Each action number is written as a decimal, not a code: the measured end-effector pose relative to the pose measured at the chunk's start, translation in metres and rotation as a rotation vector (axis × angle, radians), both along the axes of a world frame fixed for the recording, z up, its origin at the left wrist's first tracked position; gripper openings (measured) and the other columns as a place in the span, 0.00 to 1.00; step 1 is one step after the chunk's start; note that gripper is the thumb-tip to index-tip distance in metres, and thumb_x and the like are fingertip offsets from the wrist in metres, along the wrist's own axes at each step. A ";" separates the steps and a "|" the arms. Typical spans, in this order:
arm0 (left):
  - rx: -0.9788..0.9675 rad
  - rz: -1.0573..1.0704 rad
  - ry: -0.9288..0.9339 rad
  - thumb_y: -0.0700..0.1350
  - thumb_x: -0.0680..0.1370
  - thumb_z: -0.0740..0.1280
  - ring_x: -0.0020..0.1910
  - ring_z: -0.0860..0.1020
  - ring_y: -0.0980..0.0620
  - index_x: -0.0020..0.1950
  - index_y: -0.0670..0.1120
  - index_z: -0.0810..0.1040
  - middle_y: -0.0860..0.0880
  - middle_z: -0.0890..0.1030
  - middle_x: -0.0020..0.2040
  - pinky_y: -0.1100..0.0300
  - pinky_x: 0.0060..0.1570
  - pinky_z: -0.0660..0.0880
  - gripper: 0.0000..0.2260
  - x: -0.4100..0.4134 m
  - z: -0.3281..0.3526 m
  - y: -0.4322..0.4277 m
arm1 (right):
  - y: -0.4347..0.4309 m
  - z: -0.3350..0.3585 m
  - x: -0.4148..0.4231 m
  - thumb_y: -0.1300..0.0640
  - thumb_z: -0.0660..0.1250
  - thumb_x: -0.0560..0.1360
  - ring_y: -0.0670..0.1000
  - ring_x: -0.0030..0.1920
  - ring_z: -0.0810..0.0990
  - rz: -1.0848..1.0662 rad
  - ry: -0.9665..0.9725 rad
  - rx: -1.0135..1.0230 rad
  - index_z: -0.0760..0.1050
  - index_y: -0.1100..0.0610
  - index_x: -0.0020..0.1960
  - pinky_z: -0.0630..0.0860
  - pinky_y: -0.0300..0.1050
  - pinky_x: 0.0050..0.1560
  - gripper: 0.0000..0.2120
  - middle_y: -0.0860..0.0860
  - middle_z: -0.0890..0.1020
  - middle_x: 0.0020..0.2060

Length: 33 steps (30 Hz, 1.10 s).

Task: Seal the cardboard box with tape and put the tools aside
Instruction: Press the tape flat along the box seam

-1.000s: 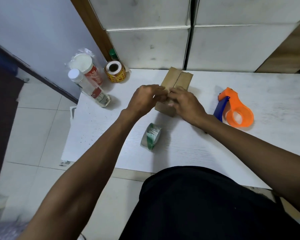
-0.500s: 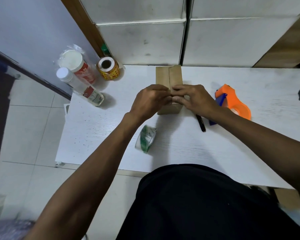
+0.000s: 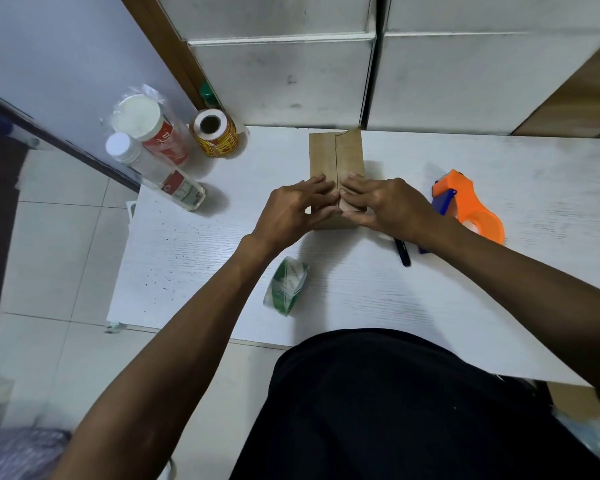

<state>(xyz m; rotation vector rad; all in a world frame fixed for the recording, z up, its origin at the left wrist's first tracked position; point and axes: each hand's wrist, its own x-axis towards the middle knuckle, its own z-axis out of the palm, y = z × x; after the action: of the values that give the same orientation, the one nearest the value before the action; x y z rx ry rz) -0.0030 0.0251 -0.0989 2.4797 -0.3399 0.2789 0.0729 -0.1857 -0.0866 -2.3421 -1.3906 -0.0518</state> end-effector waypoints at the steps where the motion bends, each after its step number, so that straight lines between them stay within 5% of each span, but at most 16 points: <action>1: 0.005 -0.003 -0.002 0.44 0.75 0.75 0.64 0.79 0.44 0.54 0.41 0.86 0.43 0.84 0.59 0.45 0.53 0.81 0.11 0.000 -0.002 0.001 | 0.001 -0.003 0.000 0.59 0.77 0.68 0.58 0.57 0.82 -0.006 -0.012 0.001 0.84 0.64 0.50 0.82 0.45 0.43 0.13 0.60 0.84 0.54; 19: 0.038 0.059 -0.098 0.47 0.75 0.73 0.70 0.75 0.45 0.62 0.41 0.81 0.43 0.80 0.66 0.46 0.52 0.82 0.18 -0.011 -0.035 -0.006 | 0.002 -0.020 -0.008 0.57 0.75 0.68 0.55 0.63 0.79 -0.088 -0.075 0.028 0.80 0.61 0.56 0.83 0.49 0.39 0.18 0.58 0.81 0.60; 24: -0.005 0.122 -0.026 0.47 0.74 0.75 0.71 0.73 0.46 0.63 0.44 0.78 0.45 0.78 0.68 0.45 0.50 0.82 0.20 -0.013 -0.030 -0.013 | 0.003 -0.023 -0.012 0.59 0.77 0.67 0.56 0.66 0.76 -0.137 0.009 0.039 0.79 0.62 0.58 0.81 0.49 0.50 0.20 0.58 0.79 0.63; 27: 0.047 0.088 0.026 0.49 0.73 0.76 0.73 0.70 0.43 0.65 0.42 0.78 0.44 0.77 0.69 0.45 0.58 0.79 0.23 -0.016 -0.012 -0.008 | -0.001 -0.018 -0.009 0.57 0.76 0.68 0.60 0.66 0.74 -0.094 0.047 0.011 0.77 0.64 0.61 0.76 0.53 0.61 0.23 0.62 0.77 0.64; 29: 0.037 0.157 0.045 0.53 0.75 0.73 0.70 0.72 0.43 0.66 0.43 0.76 0.44 0.76 0.69 0.46 0.62 0.76 0.23 -0.028 0.004 -0.004 | -0.011 -0.011 -0.010 0.56 0.74 0.71 0.59 0.63 0.74 -0.160 0.071 0.079 0.75 0.63 0.62 0.74 0.50 0.62 0.22 0.61 0.76 0.63; 33: 0.021 0.404 0.241 0.66 0.74 0.68 0.55 0.79 0.50 0.65 0.52 0.74 0.51 0.81 0.58 0.50 0.48 0.79 0.26 -0.074 0.039 0.002 | -0.040 -0.010 -0.024 0.50 0.66 0.77 0.51 0.49 0.79 -0.571 0.287 0.235 0.74 0.57 0.60 0.78 0.48 0.45 0.16 0.53 0.78 0.55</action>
<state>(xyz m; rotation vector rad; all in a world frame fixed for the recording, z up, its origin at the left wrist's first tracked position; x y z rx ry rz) -0.0768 0.0270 -0.0600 2.5518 0.2633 0.1357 0.0490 -0.2259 -0.0965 -2.3528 -0.5265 -0.0373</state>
